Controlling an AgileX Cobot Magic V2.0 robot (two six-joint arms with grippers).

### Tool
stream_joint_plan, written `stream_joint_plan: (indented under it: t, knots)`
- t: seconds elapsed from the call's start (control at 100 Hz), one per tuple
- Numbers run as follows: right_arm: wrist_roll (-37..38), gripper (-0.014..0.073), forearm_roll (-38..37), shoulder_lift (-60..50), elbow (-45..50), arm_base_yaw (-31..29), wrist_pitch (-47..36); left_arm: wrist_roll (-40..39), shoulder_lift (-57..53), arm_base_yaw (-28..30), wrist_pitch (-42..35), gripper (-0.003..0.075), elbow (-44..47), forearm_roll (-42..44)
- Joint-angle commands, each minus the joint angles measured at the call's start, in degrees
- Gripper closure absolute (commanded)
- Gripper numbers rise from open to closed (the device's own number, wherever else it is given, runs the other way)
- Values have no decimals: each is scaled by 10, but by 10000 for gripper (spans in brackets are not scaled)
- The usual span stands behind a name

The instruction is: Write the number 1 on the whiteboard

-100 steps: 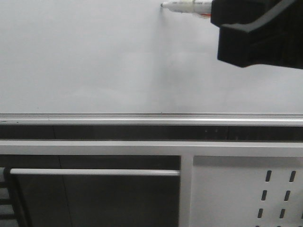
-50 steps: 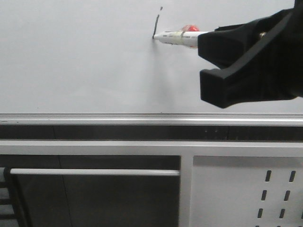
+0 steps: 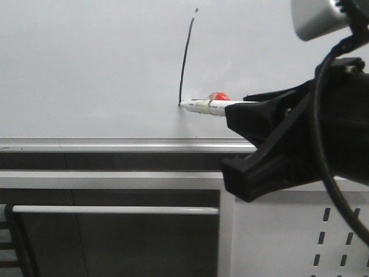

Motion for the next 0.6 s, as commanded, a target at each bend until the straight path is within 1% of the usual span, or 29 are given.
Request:
stream_joint_plan:
  t: [0.0, 0.14, 0.24, 0.32, 0.46, 0.59]
  knots:
    - [4, 644, 8, -5, -13, -4, -46, -5, 11, 1, -32, 739, -14, 20]
    - [4, 644, 7, -6, -13, 0, -66, -5, 11, 1, -32, 739, -14, 20]
    - [4, 644, 7, -14, -5, 19, -87, -5, 11, 1, -32, 739, -14, 20]
    - [4, 644, 11, -23, 17, 50, -124, -5, 11, 1, -32, 739, -14, 20]
    - [4, 644, 47, -56, 56, 120, -124, -5, 11, 1, -32, 739, -14, 20]
    - [4, 644, 104, -80, 79, 180, -124, -5, 11, 1, -32, 739, -14, 20]
